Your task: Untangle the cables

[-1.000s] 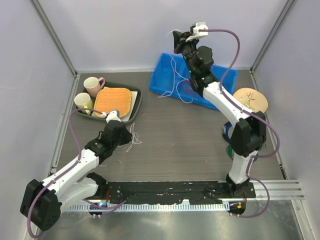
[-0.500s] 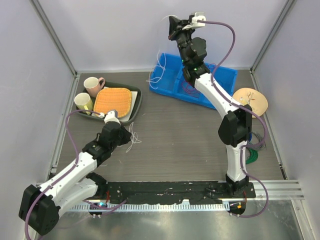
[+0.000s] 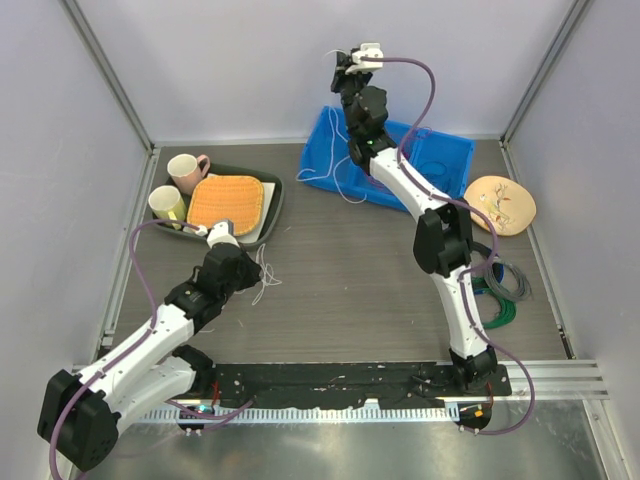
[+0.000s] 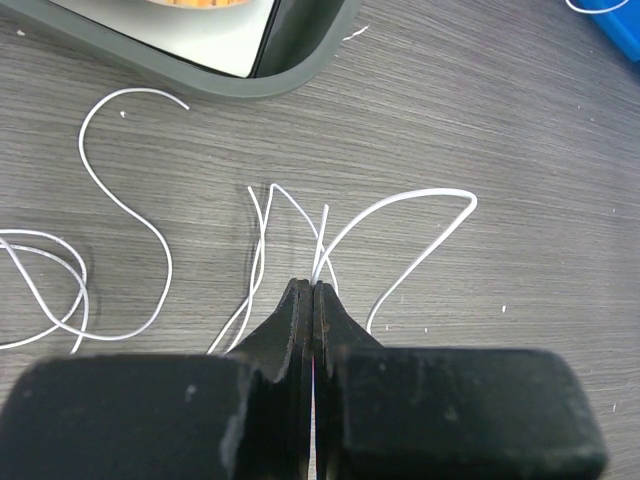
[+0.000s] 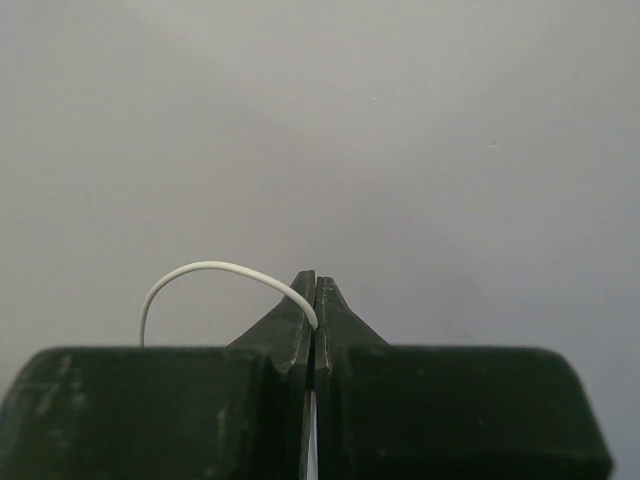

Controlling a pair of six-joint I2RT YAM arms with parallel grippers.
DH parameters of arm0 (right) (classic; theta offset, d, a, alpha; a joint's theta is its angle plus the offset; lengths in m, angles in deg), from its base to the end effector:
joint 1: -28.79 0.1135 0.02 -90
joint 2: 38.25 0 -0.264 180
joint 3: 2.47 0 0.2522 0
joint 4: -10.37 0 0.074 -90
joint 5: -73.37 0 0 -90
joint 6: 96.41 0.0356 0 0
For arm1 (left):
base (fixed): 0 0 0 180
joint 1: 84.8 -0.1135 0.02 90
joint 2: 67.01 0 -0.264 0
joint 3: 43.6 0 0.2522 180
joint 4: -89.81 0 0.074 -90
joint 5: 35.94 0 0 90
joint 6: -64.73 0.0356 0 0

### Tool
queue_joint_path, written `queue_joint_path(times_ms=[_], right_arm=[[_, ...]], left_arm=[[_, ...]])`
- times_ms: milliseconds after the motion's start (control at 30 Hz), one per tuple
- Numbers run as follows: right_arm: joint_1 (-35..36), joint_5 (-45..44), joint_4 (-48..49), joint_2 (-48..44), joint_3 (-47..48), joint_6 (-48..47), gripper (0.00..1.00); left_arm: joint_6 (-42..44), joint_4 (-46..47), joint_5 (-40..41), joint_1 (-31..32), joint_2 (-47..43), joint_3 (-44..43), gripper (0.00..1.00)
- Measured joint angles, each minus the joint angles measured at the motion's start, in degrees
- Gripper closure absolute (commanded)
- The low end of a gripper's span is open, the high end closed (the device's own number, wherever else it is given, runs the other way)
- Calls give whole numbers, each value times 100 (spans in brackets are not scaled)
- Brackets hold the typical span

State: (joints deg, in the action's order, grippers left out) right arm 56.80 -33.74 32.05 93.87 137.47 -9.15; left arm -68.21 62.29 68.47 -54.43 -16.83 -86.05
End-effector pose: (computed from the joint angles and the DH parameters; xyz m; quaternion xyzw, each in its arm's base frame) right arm 0.4825 0.2448 0.3968 -0.0082 0.5144 0.1137 0.8499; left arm 0.1679 -0.0881 0.2197 -0.1538 0.8694 -0.1830 0.4325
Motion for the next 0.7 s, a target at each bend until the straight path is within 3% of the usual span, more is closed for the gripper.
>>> queue_joint_path(times_ms=[200, 700], right_arm=[[-52, -96, -122, 796, 931, -149, 99], [-157, -402, 717, 1134, 1569, -562, 99]], left_arm=[[0, -9, 50, 0, 2, 0, 100], [2, -22, 105, 0, 4, 0, 100]])
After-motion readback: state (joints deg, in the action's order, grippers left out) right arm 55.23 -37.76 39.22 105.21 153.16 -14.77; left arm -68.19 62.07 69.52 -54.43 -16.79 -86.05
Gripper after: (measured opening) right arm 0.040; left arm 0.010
